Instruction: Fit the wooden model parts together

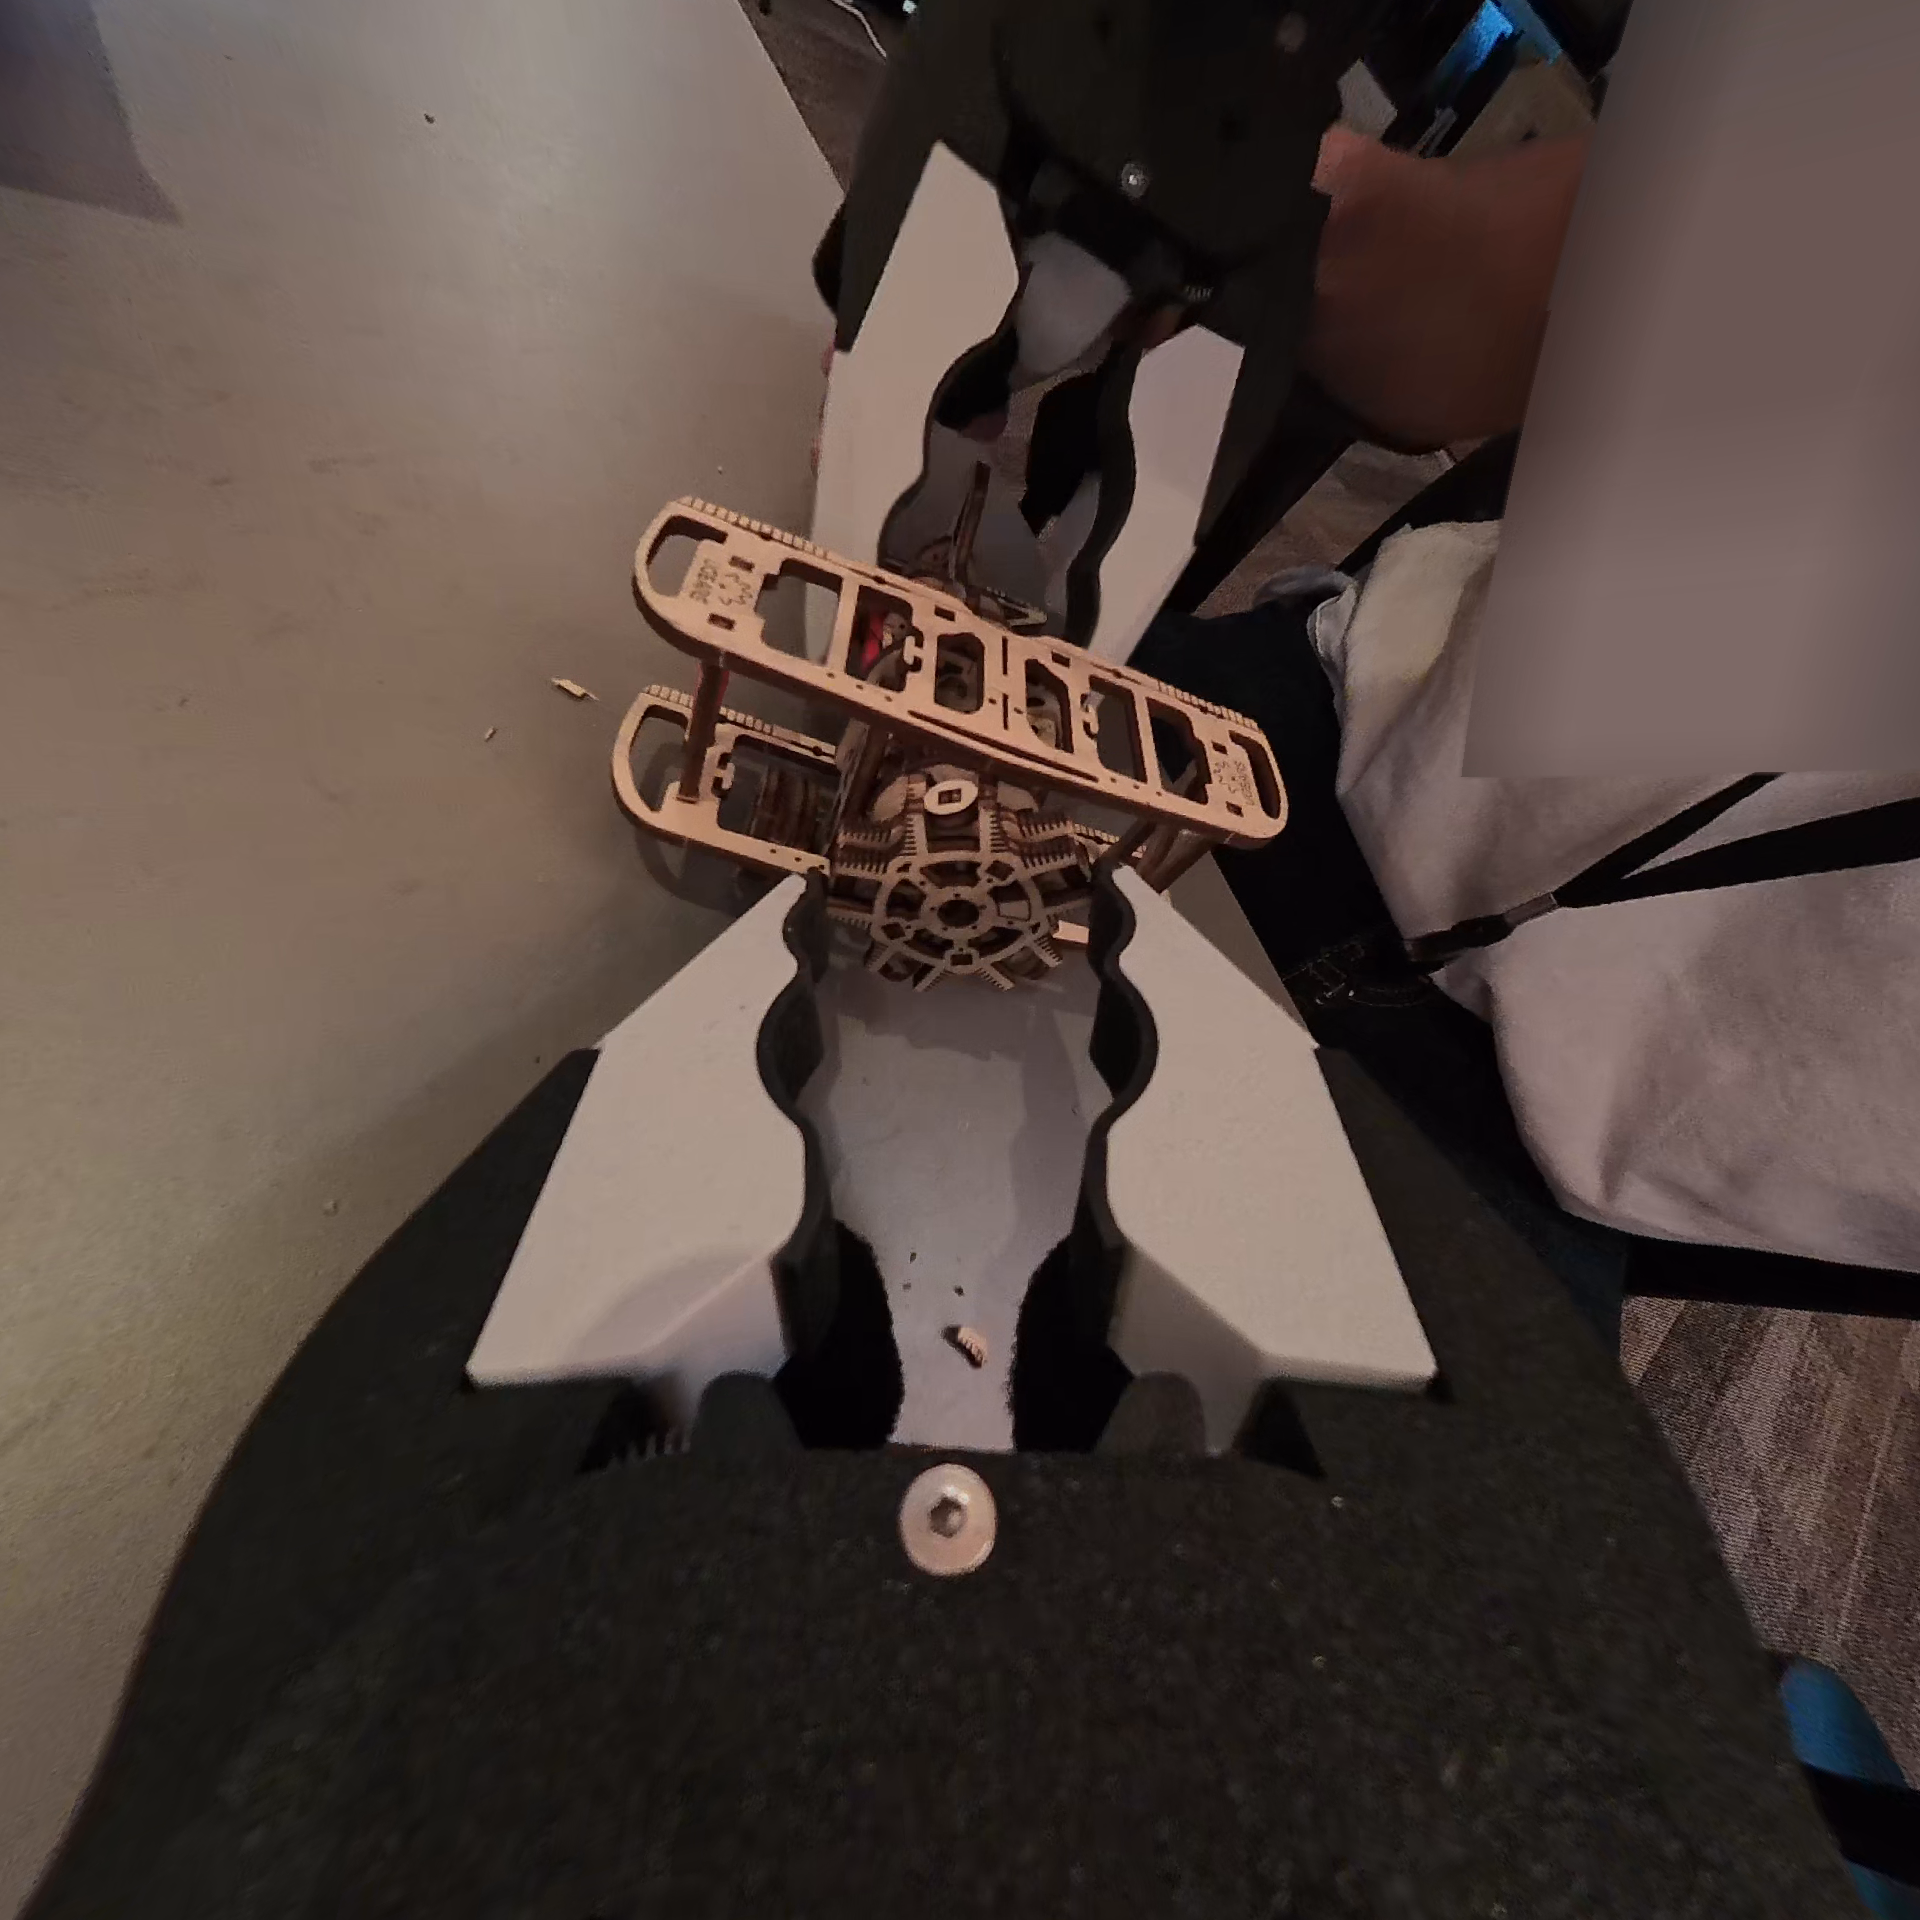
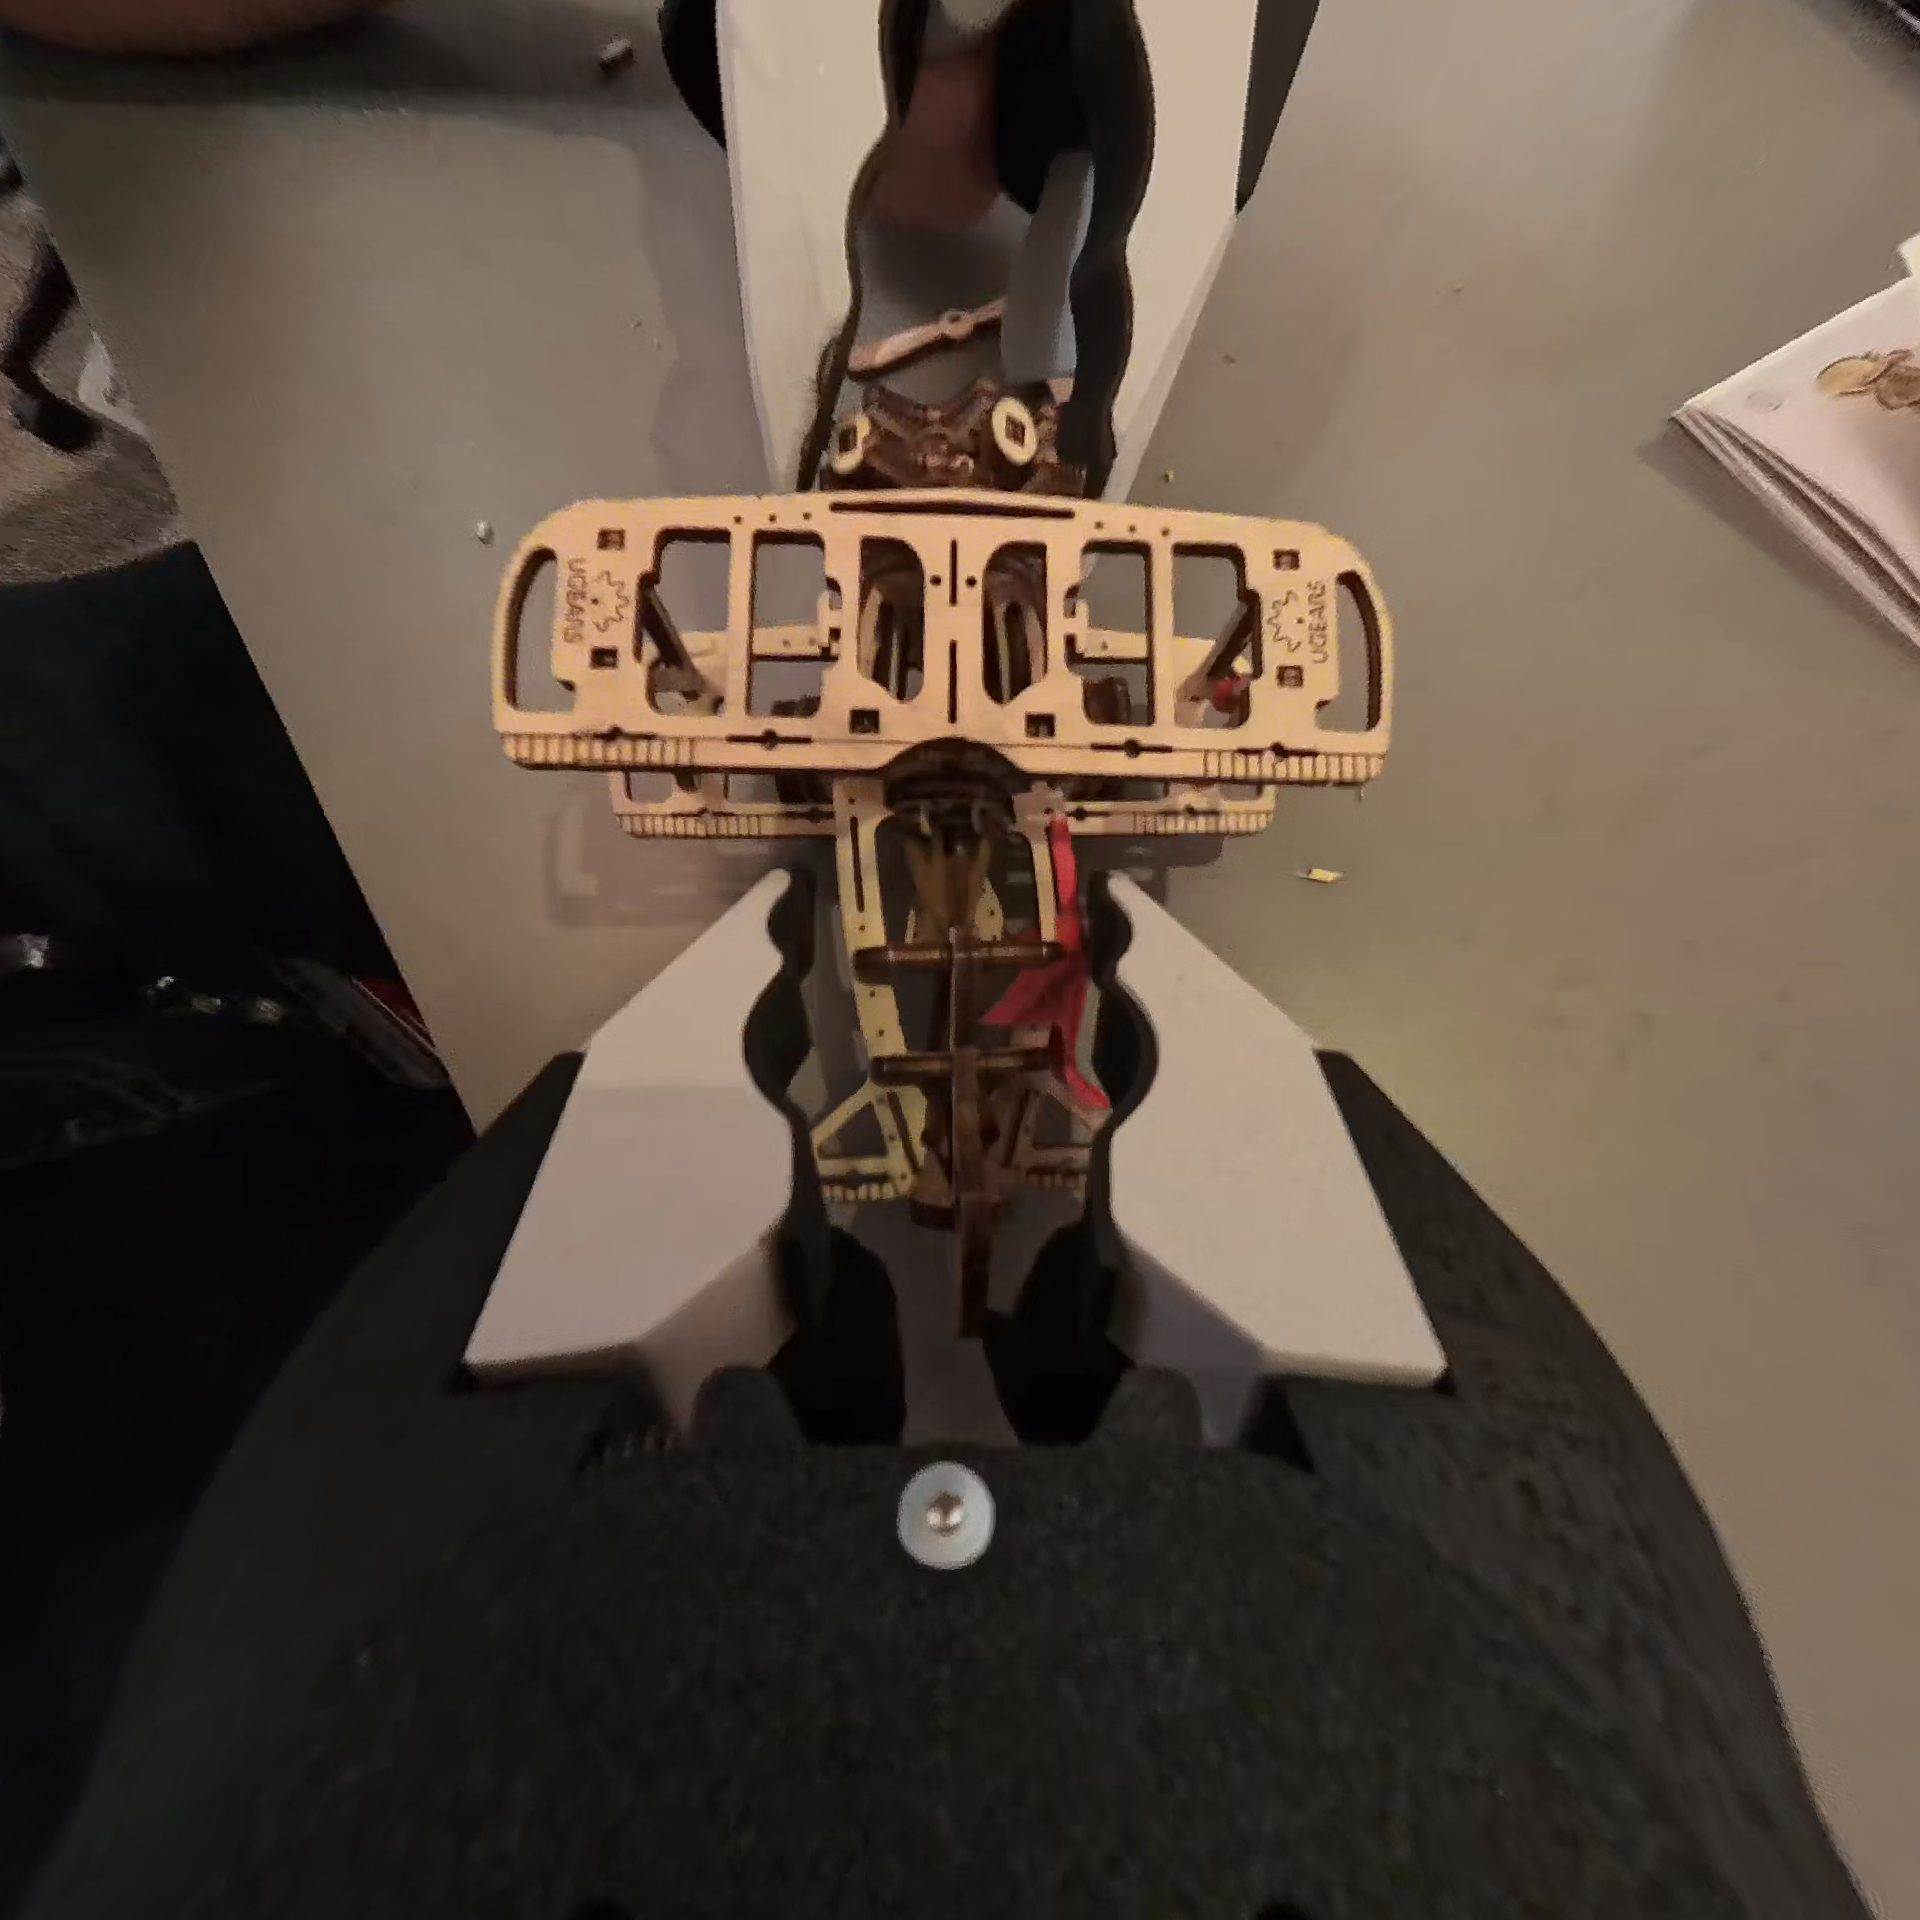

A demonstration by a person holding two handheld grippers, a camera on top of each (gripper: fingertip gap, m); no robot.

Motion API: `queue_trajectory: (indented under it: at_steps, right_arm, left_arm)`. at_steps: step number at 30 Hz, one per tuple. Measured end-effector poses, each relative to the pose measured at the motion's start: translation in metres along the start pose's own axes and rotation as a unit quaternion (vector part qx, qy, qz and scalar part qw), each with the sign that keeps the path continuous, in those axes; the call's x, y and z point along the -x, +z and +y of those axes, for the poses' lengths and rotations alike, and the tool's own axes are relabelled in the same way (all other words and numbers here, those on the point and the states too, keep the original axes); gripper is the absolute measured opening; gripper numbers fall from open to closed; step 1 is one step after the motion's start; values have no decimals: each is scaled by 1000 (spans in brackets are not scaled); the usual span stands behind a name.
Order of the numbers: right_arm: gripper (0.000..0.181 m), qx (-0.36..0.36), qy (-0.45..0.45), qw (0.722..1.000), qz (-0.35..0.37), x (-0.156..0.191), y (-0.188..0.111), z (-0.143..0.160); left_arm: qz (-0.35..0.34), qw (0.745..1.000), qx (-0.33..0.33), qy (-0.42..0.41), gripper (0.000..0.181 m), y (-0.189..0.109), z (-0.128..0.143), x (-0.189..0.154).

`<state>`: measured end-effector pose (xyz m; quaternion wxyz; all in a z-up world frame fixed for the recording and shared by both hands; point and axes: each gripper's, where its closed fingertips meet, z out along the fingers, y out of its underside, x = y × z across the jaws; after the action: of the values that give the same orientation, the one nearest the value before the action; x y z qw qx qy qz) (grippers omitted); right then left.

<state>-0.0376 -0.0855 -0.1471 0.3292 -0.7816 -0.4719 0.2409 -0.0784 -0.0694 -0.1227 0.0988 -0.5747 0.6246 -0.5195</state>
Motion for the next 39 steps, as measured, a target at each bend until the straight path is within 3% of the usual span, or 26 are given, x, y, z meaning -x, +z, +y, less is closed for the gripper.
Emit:
queue_trajectory:
  at_steps: [2, 15, 29, 39]
  right_arm:
    - [43, -12, 9, 1000, -8, 1, 1, -5]
    - [42, 27, 4, 1000, -5, 3, 3, -4]
    - [43, 17, 29, 999, -42, 4, 4, -6]
    - [44, -32, 37, 998, -44, 3, 4, -9]
  left_arm:
    - [4, 1000, 0, -1, 47, 2, 0, -1]
    - [16, 1000, -7, -17, 47, 1, -1, 0]
    - [11, 1000, 3, -28, 48, 2, -2, 1]
    - [25, 999, -26, -25, 48, 5, -2, 2]
